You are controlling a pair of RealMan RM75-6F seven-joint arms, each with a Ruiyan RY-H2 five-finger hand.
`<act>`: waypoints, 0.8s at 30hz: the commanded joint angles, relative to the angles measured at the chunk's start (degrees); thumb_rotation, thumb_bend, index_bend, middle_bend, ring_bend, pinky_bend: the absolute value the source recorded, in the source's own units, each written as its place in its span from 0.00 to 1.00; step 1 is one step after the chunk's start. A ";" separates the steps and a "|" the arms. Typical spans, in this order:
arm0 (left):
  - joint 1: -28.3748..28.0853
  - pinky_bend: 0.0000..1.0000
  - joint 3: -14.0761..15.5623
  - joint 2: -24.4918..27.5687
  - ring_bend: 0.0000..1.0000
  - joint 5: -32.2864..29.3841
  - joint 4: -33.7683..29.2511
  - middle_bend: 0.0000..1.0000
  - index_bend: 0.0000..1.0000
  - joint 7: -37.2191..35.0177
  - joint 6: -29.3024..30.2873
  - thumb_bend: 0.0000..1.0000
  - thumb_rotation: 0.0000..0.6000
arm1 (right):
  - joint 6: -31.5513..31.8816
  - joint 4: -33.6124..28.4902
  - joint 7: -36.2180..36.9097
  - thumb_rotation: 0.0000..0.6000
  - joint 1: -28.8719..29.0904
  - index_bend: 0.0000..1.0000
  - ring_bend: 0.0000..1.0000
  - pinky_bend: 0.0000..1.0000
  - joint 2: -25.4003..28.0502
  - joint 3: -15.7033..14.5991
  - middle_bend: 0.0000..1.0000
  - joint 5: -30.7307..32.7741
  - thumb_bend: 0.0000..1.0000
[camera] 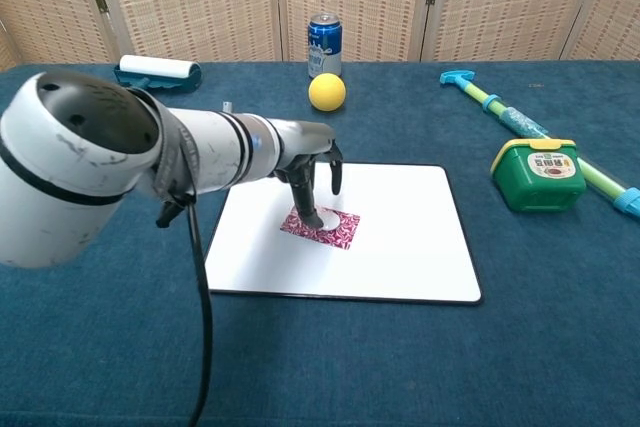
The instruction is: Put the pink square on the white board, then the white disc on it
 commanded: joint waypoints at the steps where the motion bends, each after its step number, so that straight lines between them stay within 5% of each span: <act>1: 2.74 1.00 1.45 6.00 1.00 3.84 -11.88 1.00 0.36 -0.63 7.06 0.29 1.00 | 0.12 -0.09 -0.28 1.00 0.03 0.00 0.00 0.00 -0.01 -0.07 0.00 -0.30 0.20; 4: 6.61 1.00 4.32 12.72 0.99 8.63 -24.76 1.00 0.31 -0.84 15.80 0.29 1.00 | 0.64 -0.16 -0.63 1.00 -0.15 0.00 0.00 0.00 -0.06 -0.15 0.00 -0.69 0.20; 7: 13.02 0.97 10.29 19.43 0.87 17.55 -37.12 0.96 0.24 -2.27 27.18 0.29 1.00 | 0.97 -0.40 -1.60 1.00 -0.30 0.00 0.00 0.00 -0.21 -0.29 0.00 -1.05 0.20; 10: 20.47 0.86 18.02 24.73 0.72 28.66 -44.89 0.83 0.16 -5.77 35.74 0.28 1.00 | 1.08 -1.16 -3.48 1.00 -0.32 0.00 0.00 0.00 -0.39 -0.46 0.00 -1.61 0.20; 12: 27.78 0.74 26.30 28.82 0.58 40.48 -47.55 0.70 0.12 -10.17 41.50 0.28 1.00 | 1.12 -2.21 -5.99 1.00 -0.30 0.00 0.00 0.00 -0.58 -0.69 0.00 -2.32 0.20; 16: 39.89 0.47 38.09 32.38 0.28 58.09 -42.25 0.37 0.07 -17.28 50.08 0.27 1.00 | 0.42 -4.45 -11.37 1.00 -0.09 0.00 0.00 0.00 -1.11 -0.96 0.00 -3.07 0.20; 18: 44.99 0.36 40.94 32.53 0.15 63.70 -36.78 0.23 0.05 -20.70 53.59 0.27 1.00 | -0.21 -5.62 -14.23 1.00 0.05 0.00 0.00 0.00 -1.44 -1.02 0.00 -3.14 0.20; 24: 58.44 0.26 39.82 28.83 0.06 70.62 -16.50 0.11 0.04 -33.68 61.77 0.27 1.00 | -2.08 -9.32 -24.99 1.00 0.42 0.00 0.00 0.00 -3.16 -1.16 0.00 -3.56 0.20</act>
